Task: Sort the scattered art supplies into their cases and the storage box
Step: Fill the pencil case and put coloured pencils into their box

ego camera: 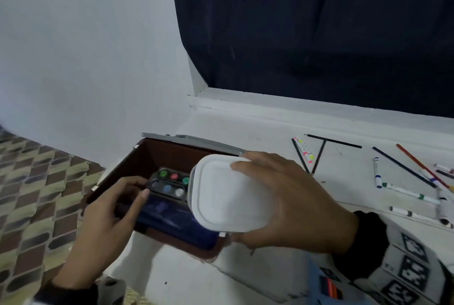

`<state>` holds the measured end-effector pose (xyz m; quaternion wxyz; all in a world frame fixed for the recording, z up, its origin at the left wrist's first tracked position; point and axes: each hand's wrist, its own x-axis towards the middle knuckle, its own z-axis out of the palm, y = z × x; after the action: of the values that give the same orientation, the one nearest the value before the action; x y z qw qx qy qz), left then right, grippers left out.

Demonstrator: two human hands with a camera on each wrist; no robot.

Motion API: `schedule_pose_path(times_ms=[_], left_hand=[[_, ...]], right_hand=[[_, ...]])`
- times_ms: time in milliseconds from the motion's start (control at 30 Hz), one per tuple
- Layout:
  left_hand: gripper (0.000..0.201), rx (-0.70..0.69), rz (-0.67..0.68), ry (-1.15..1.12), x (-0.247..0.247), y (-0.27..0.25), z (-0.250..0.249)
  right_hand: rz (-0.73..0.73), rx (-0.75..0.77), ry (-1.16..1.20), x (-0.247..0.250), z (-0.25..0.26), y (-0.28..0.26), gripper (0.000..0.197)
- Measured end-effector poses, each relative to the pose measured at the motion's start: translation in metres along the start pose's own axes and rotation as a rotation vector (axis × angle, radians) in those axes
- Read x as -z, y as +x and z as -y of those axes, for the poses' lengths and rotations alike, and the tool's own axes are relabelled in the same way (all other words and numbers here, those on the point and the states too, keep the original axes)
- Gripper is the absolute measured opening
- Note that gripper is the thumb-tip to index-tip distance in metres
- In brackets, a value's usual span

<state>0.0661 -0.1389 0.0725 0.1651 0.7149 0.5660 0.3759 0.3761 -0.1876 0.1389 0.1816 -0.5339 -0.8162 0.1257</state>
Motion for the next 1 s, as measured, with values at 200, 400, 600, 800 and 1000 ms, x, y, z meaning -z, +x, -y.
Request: schedule_pose_path(times_ms=[200, 400, 600, 800, 1000], left_hand=[[0.024, -0.162, 0.121, 0.121, 0.03, 0.042, 0.045], [0.037, -0.282, 0.195, 0.075, 0.034, 0.082, 0.095], [0.036, -0.232, 0.219, -0.109, 0.032, 0.086, 0.108], [0.035, -0.214, 0.212, -0.17, 0.031, 0.087, 0.11], [0.038, -0.234, 0.212, -0.143, 0.031, 0.087, 0.112]], right_hand=[[0.044, -0.007, -0.084, -0.03, 0.041, 0.06, 0.101], [0.229, -0.043, -0.336, -0.057, 0.07, 0.115, 0.103], [0.397, -0.005, -0.491, -0.077, 0.087, 0.153, 0.096], [0.542, 0.109, -0.493, -0.104, 0.082, 0.18, 0.101], [0.416, 0.323, -0.551, -0.12, 0.078, 0.2, 0.04]])
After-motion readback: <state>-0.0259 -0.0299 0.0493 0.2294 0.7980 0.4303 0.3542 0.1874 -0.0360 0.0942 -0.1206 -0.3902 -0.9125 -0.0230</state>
